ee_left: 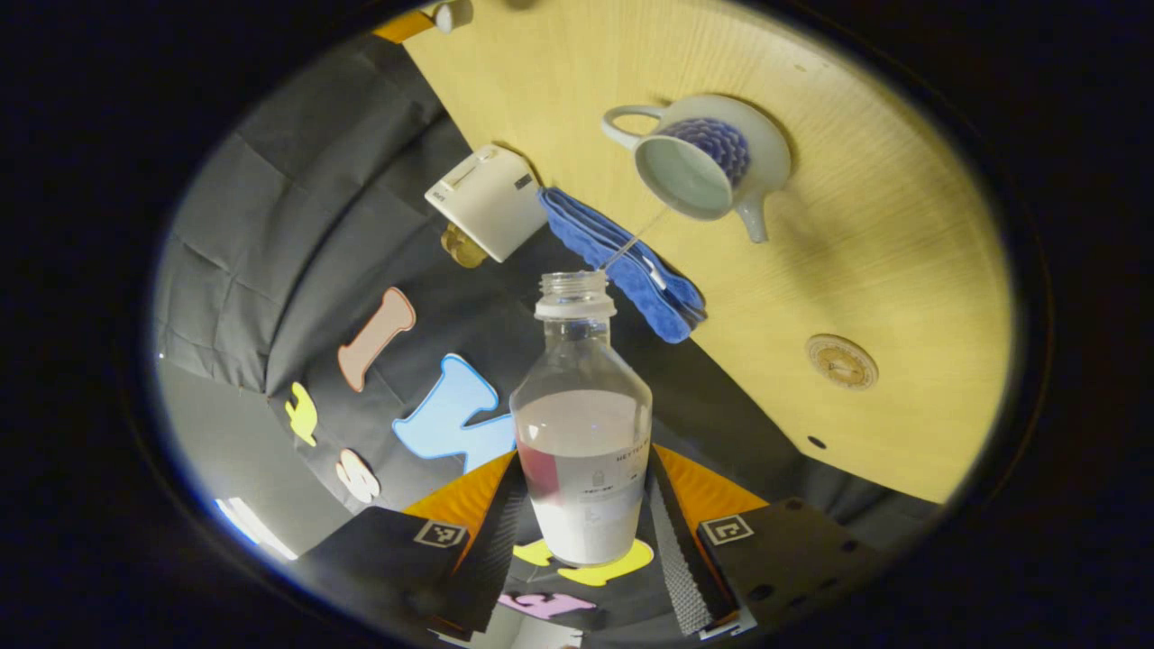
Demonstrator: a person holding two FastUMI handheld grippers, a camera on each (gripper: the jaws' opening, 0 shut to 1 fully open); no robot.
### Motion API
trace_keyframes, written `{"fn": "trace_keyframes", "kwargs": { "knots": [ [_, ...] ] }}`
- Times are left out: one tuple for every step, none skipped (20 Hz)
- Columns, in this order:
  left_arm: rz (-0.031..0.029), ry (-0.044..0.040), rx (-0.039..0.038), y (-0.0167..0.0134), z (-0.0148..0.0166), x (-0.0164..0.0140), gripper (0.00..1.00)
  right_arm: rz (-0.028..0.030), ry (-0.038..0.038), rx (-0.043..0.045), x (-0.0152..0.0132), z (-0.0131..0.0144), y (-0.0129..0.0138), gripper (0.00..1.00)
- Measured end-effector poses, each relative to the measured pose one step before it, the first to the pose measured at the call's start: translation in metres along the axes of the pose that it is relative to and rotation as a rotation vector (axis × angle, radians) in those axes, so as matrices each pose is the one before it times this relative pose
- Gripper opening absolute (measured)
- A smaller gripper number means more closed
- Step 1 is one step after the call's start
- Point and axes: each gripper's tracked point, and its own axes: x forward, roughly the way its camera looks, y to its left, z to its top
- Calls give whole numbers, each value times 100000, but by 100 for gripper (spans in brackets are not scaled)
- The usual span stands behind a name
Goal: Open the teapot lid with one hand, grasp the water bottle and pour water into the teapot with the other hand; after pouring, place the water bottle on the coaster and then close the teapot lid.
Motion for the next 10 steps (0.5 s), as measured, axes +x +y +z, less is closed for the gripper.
{"fn": "trace_keyframes", "kwargs": {
  "knots": [
    [102, 250, -5015, -351, -50, 83, 85, -63, 146, -287, 10, -24, 13, 5],
    [-238, 403, -5494, -513, -88, 63, 84, 32, 349, -255, 46, -31, 11, 5],
    [-379, -344, -6389, -650, -51, -50, 85, 161, 449, -277, 52, -86, 43, 5],
    [-402, 263, -7702, -600, -114, 69, 85, 63, 375, -428, -11, -39, 84, 5],
    [-569, 210, -7808, -486, -185, -33, 85, -99, 262, -565, -2, -63, -3, 5],
    [-28, 532, -8568, -492, -280, -9, 85, -217, 150, -758, 109, -42, 66, 5],
    [585, 329, -8911, -241, -278, 27, 85, -275, 103, -819, 50, -68, 72, 5],
    [1269, -422, -9189, -268, -315, 124, 85, -423, 170, -747, 40, 51, 22, 5],
    [1719, 295, -9610, -62, -522, -75, 85, -509, 27, -538, 52, -26, -12, 5],
    [854, 744, -7287, -249, -503, -54, 85, -751, 249, -538, 18, 2, -24, 5]
  ]
}}
